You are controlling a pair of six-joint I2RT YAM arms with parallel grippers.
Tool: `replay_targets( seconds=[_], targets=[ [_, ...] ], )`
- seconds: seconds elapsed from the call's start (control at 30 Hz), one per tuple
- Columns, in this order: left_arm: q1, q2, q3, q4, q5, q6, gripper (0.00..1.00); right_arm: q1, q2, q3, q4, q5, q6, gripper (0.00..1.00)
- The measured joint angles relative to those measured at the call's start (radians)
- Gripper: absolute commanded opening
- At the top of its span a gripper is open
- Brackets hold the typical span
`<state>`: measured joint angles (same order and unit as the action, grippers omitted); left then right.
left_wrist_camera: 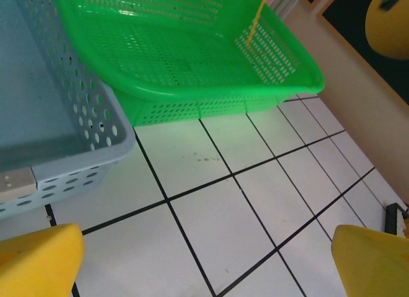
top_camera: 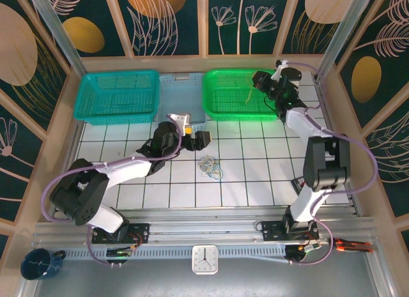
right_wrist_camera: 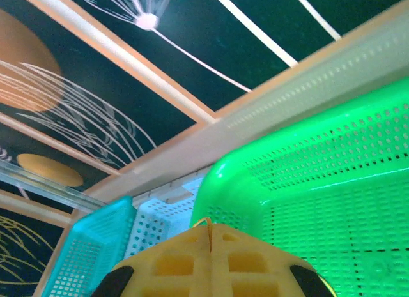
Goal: Untangle the cables
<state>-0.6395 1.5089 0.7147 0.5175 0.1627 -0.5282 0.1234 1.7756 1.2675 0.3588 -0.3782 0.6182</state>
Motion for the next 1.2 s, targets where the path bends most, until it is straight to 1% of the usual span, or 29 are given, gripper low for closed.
replay_targets(
  seconds=[0.07, 0.1, 0.13, 0.2, 0.23, 0.3, 0.43, 0.53, 0.67, 0.8, 0.9, 0.97, 1.1, 1.2],
  targets=[
    [0.004, -0.001, 0.004, -0.004, 0.0, -0.009, 0.99, 0.0, 0.068, 0.029, -0.001, -0.013, 0.0, 0.0],
    [0.005, -0.001, 0.004, -0.006, 0.001, -0.016, 0.99, 0.0, 0.103, 0.045, -0.007, -0.017, -0.002, 0.06],
    [0.006, -0.001, 0.004, -0.006, 0.003, -0.021, 0.99, 0.0, 0.134, 0.06, -0.012, -0.018, -0.002, 0.19],
    [0.01, -0.002, 0.004, -0.006, 0.008, -0.031, 0.99, 0.0, 0.184, 0.084, -0.03, -0.02, -0.011, 0.38],
    [0.011, -0.002, 0.004, -0.005, 0.01, -0.037, 0.99, 0.0, 0.203, 0.093, -0.04, -0.02, -0.019, 0.44],
    [0.013, -0.002, 0.004, -0.005, 0.012, -0.05, 0.99, 0.0, 0.219, 0.103, -0.066, -0.017, -0.033, 0.49],
    [0.022, -0.011, -0.004, -0.003, -0.009, -0.089, 0.99, 0.0, 0.213, 0.108, -0.084, -0.011, -0.062, 0.5],
    [0.037, -0.024, -0.026, 0.001, -0.033, -0.123, 0.99, 0.0, 0.174, 0.103, -0.096, -0.009, -0.072, 0.5],
    [0.056, -0.034, -0.051, 0.002, -0.054, -0.157, 0.99, 0.002, 0.043, 0.039, -0.092, -0.01, -0.085, 0.5],
    [0.066, -0.057, -0.079, 0.003, -0.072, -0.178, 0.99, 0.029, -0.139, -0.09, -0.074, -0.011, -0.093, 0.49],
    [0.073, -0.081, -0.106, 0.021, -0.075, -0.194, 0.99, 0.088, -0.252, -0.2, -0.064, -0.005, -0.109, 0.49],
    [0.079, -0.092, -0.123, 0.031, -0.075, -0.208, 0.99, 0.149, -0.314, -0.283, -0.065, 0.01, -0.121, 0.5],
    [0.092, -0.098, -0.135, 0.032, -0.074, -0.248, 0.99, 0.307, -0.402, -0.457, -0.101, 0.043, -0.141, 0.49],
    [0.101, -0.098, -0.135, 0.032, -0.068, -0.275, 0.99, 0.423, -0.439, -0.542, -0.15, 0.085, -0.15, 0.5]
  ],
)
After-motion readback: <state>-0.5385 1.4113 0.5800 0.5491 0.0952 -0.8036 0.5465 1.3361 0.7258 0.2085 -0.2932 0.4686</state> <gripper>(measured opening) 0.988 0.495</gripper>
